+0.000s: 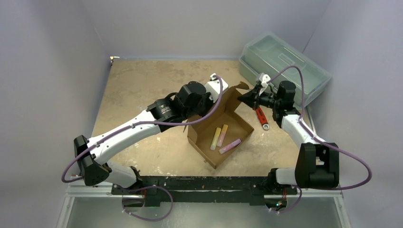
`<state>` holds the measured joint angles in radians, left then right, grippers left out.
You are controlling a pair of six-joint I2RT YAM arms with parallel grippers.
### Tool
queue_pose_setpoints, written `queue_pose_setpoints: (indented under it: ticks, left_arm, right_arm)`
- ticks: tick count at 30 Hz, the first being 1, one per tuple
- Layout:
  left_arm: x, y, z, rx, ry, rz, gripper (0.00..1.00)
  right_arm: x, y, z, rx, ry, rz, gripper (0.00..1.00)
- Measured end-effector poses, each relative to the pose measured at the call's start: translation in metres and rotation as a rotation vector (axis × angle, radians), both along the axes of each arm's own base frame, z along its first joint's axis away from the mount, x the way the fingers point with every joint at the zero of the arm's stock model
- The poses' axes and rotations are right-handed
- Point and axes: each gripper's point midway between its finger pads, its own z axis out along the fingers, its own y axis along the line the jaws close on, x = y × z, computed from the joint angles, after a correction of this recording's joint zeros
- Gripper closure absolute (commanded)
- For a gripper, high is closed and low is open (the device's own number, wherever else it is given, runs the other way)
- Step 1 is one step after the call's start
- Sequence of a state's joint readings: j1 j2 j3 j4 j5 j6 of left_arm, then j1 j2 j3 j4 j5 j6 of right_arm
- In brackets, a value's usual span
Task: Fold the paper box
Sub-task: Close the paper box at the center of the board.
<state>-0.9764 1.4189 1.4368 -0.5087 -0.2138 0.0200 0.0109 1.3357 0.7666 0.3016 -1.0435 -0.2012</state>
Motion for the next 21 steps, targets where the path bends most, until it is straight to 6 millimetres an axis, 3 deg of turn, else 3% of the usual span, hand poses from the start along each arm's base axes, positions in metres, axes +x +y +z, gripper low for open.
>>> queue_pose_setpoints:
  ticks: [9,21]
  left_arm:
    - [-0.008,-0.003,-0.005,-0.017,0.015,-0.042,1.0]
    - [-0.016,-0.008,-0.013,-0.021,0.045,-0.089,1.0]
  right_arm:
    - [-0.005,-0.002,-0.01,-0.063,-0.018,0.035,0.96]
    - [-0.032,-0.012,-0.029,-0.162,0.003,0.114,0.58]
